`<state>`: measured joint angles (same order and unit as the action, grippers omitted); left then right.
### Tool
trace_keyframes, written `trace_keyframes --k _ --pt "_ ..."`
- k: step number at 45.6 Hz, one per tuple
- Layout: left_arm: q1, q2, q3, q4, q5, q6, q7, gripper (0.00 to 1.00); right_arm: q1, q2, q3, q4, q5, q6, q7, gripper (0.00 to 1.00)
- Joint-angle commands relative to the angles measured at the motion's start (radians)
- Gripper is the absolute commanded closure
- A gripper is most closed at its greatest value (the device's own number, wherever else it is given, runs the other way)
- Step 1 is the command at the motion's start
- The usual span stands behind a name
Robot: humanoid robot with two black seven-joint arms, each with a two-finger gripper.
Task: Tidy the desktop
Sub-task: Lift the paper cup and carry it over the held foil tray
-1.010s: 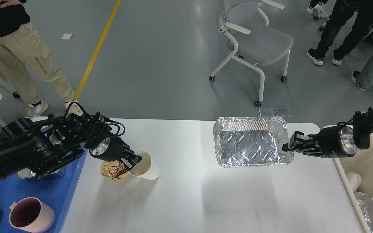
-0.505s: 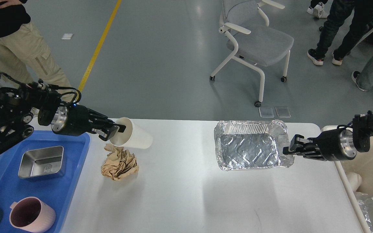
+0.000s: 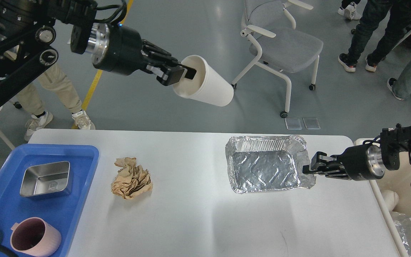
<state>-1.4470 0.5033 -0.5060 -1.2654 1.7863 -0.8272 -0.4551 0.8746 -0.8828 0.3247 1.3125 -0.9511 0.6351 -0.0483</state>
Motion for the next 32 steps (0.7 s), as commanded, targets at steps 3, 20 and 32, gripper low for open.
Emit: trace_keyframes --k 3,20,32 --pt "-0.127 -0.186 0.105 0.103 0.019 -0.012 0.007 0.95 0.012 0.001 0.005 0.02 0.002 0.0 -0.001 1.0" --pt "-0.178 -0.491 0.279 0.267 0.067 -0.001 0.007 0.93 0.015 -0.025 0.014 0.053 0.009 0.001 -0.001 1.0" --pt "-0.161 -0.531 0.383 0.268 0.067 0.005 0.007 0.93 0.014 -0.053 0.02 0.076 0.009 0.001 -0.001 1.0"
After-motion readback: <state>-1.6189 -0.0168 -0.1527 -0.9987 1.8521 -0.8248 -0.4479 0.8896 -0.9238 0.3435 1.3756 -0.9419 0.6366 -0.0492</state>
